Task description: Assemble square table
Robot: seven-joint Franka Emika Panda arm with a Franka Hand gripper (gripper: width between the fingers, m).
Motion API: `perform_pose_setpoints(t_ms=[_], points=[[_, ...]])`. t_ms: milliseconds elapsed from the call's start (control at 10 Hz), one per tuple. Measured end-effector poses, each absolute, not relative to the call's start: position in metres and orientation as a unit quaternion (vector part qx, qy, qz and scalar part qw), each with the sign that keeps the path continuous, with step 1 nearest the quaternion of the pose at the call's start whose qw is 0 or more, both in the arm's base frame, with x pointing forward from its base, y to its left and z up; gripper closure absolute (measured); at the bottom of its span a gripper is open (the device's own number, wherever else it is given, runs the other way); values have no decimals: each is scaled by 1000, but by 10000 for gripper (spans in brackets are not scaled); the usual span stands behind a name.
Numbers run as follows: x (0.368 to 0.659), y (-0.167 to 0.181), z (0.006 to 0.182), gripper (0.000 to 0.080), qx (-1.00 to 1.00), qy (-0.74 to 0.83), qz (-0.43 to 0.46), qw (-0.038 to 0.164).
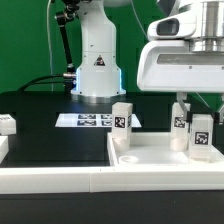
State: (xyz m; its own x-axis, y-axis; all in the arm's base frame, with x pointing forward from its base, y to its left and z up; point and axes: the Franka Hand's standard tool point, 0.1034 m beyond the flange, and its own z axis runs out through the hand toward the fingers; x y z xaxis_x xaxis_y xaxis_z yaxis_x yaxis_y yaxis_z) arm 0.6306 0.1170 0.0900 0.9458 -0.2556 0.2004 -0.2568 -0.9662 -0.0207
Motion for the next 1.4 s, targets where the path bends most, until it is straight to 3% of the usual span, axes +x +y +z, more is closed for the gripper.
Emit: perform_pose_setpoints(t_ms=[1400], points=[[620, 113, 87, 510, 688, -719, 80, -53]])
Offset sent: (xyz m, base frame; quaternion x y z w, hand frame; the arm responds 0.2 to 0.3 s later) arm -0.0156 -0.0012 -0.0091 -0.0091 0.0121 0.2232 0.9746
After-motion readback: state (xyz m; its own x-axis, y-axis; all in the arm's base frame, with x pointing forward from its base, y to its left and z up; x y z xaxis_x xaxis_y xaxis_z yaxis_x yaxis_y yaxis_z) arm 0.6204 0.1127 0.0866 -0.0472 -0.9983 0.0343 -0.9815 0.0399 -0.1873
